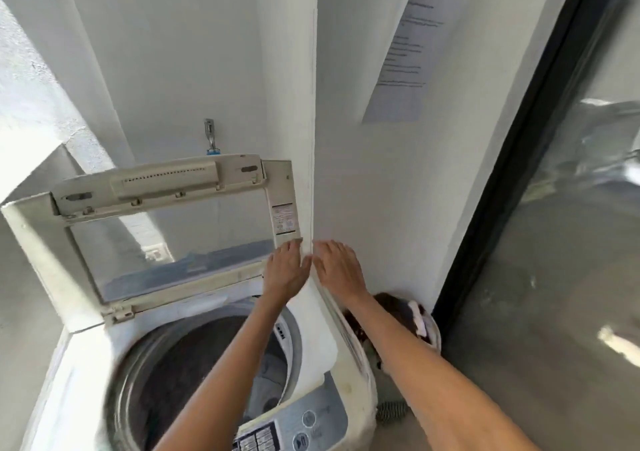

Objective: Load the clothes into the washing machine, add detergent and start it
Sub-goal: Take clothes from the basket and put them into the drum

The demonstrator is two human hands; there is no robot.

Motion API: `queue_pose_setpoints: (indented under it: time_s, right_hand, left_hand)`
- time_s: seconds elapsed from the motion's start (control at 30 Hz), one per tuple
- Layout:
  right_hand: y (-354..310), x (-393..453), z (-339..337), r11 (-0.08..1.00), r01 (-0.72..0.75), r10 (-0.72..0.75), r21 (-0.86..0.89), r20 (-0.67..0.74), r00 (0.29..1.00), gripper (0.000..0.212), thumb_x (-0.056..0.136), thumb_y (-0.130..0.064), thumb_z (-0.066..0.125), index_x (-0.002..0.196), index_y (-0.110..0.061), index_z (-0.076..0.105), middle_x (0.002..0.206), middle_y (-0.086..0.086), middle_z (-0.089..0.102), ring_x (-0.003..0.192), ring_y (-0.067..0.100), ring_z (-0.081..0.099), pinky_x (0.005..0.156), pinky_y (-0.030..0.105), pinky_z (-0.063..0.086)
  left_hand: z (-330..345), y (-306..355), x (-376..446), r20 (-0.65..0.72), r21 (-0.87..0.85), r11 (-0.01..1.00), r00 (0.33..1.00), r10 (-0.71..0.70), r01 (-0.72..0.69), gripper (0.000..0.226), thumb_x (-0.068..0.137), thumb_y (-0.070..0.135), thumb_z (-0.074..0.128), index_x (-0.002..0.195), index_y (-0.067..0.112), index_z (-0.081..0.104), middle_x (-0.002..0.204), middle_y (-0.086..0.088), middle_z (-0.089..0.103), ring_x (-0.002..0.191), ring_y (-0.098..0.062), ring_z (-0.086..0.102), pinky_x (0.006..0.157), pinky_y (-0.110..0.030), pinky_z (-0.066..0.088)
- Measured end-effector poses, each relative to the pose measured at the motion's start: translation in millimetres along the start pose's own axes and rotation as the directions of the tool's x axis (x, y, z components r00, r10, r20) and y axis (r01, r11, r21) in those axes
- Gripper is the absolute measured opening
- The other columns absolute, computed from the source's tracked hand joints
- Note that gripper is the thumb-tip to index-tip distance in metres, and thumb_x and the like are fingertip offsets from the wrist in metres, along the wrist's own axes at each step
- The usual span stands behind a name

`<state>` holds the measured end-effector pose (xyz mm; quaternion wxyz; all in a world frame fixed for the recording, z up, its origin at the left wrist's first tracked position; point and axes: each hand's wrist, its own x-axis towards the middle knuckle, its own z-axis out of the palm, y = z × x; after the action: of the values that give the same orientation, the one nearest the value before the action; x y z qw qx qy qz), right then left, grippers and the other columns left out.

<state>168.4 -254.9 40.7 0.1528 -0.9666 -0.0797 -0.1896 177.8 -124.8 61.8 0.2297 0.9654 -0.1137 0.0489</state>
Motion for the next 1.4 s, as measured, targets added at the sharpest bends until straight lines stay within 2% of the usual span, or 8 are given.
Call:
queue_pose_setpoints:
  time_s: [0.37,0.7,0.8,0.97,1.03,1.1,1.23,1.4]
  right_hand:
    - [246.6,-70.3,59.9,0.874,-0.477,0.453,0.087,0.208,0.867,0.027,0.095,-0.019,0.047,0.117,-0.015,0.06,0.113,0.007,0.064,0.109,0.027,0.058,0.089,0.04,0.047]
    - [426.9,-74.3,191.8,0.438,-0.876,0.678,0.201,0.567,0.469,0.008,0.094,-0.022,0.053,0.099,-0.018,0.058,0.1,0.006,0.069,0.087,0.023,0.061,0.071,0.03,0.044]
    - [459.2,-77.1,250.3,0.386,-0.906,0.677,0.173,0.613,0.406,0.017,0.096,-0.021,0.05,0.099,-0.014,0.065,0.095,0.006,0.064,0.091,0.022,0.059,0.071,0.028,0.04]
    - [494.2,-79.6,329.4,0.418,-0.908,0.674,0.01,0.667,0.318,0.042,0.097,-0.029,0.049,0.13,-0.003,0.052,0.132,0.017,0.047,0.121,0.034,0.047,0.098,0.038,0.041]
    - [510.2,-81.4,347.2,0.375,-0.924,0.707,-0.068,0.666,0.238,0.041,0.097,-0.031,0.05,0.123,-0.001,0.056,0.129,0.02,0.049,0.119,0.036,0.048,0.094,0.038,0.043]
    - [520.4,-84.0,350.8,0.326,-0.944,0.691,-0.05,0.694,0.201,0.032,0.095,-0.03,0.052,0.103,-0.001,0.064,0.112,0.019,0.061,0.111,0.036,0.055,0.089,0.037,0.045]
    - [509.7,-83.3,321.3,0.261,-0.941,0.65,0.215,0.682,0.336,0.018,0.096,-0.023,0.052,0.083,-0.01,0.056,0.084,0.009,0.059,0.09,0.031,0.057,0.073,0.032,0.04]
    - [472.4,-44.7,233.1,-0.256,-0.765,0.626,0.591,0.704,0.335,0.015,0.099,-0.018,0.044,0.087,-0.012,0.051,0.084,0.006,0.056,0.073,0.017,0.053,0.064,0.028,0.04]
  left_hand:
    - [233.0,133.5,62.0,0.42,-0.068,0.989,0.903,-0.09,0.13,0.036,0.098,0.029,0.034,0.124,0.013,0.052,0.129,-0.011,0.056,0.119,-0.031,0.051,0.098,-0.041,0.042]
    - [455.7,119.5,117.3,0.504,0.02,0.838,0.719,-0.479,0.545,0.026,0.09,0.018,0.04,0.101,0.013,0.063,0.112,-0.009,0.064,0.107,-0.029,0.059,0.086,-0.036,0.048]
    - [515.9,105.9,133.0,0.458,-0.124,0.628,0.606,-0.651,0.768,0.025,0.086,0.02,0.053,0.103,0.01,0.068,0.109,-0.013,0.068,0.108,-0.032,0.06,0.088,-0.035,0.047]
    - [585.4,80.4,157.9,0.488,-0.443,0.03,0.27,-0.83,0.896,0.042,0.085,0.023,0.065,0.116,-0.004,0.054,0.112,-0.018,0.061,0.106,-0.037,0.058,0.093,-0.042,0.048]
    - [599.0,71.7,162.0,0.51,-0.518,-0.029,0.281,-0.813,0.855,0.015,0.086,0.015,0.064,0.088,0.001,0.061,0.085,-0.016,0.059,0.083,-0.029,0.059,0.085,-0.044,0.05]
    - [596.7,69.3,162.1,0.445,-0.515,0.087,0.353,-0.823,0.853,0.034,0.085,0.017,0.065,0.057,0.013,0.047,0.063,-0.01,0.049,0.065,-0.023,0.049,0.07,-0.039,0.049]
    - [556.9,85.6,156.6,0.274,-0.478,0.331,0.496,-0.824,0.814,0.042,0.088,0.022,0.06,0.058,0.018,0.031,0.056,0.001,0.035,0.056,-0.019,0.034,0.061,-0.033,0.028]
    - [475.3,116.9,160.5,0.271,-0.769,0.144,0.521,-0.809,0.623,0.03,0.096,0.013,0.042,0.069,0.016,0.031,0.067,0.0,0.032,0.063,-0.015,0.03,0.06,-0.032,0.025]
